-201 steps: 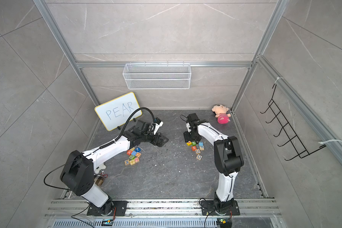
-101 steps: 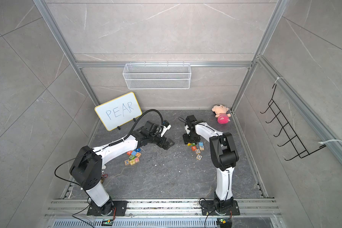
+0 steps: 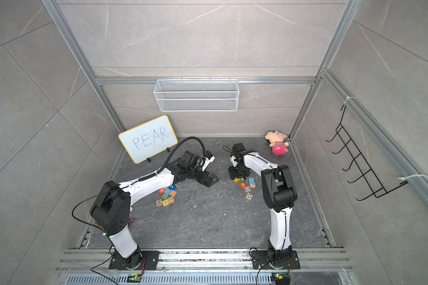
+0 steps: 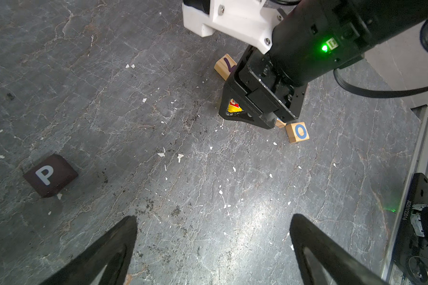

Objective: Spell the uppercase word “pear” with letter blocks
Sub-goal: Move the letter block to the center of the board.

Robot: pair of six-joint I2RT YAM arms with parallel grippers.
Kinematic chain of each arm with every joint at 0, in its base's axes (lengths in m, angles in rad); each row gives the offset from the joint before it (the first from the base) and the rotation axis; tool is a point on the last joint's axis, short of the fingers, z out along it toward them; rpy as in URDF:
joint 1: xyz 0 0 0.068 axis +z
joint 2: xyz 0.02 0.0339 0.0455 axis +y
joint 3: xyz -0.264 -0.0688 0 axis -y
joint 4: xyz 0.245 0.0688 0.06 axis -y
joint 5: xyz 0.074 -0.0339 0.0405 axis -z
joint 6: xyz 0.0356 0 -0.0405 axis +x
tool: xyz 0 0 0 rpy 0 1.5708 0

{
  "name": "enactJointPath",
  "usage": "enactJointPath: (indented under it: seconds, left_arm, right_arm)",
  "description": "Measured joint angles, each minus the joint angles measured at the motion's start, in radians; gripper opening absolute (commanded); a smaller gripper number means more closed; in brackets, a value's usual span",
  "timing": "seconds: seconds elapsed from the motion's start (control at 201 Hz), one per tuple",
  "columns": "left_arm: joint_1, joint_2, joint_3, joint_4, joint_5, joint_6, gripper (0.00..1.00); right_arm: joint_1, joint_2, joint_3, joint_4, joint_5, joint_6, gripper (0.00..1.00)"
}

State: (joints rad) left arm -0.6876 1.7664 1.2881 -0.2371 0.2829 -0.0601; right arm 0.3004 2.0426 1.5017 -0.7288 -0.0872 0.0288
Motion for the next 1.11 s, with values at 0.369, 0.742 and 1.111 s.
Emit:
enactJointPath:
  seconds: [0.369,0.742,1.111]
  left_arm:
    - [0.000,0.006,0.011,-0.005,-0.001,0.000,1.00]
    - [-0.003,0.008,0.026,-0.011,-0.001,0.000,1.00]
    - [-0.003,0.008,0.026,-0.010,-0.021,0.000,1.00]
  right_arm:
    - [0.022,0.000,0.000,-0.006,-0.015,0.000,0.56]
    - [0.035,0.000,0.001,-0.014,-0.026,0.018,0.58]
    - [0.035,-0.163,-0.026,-0.015,-0.018,0.106,0.64]
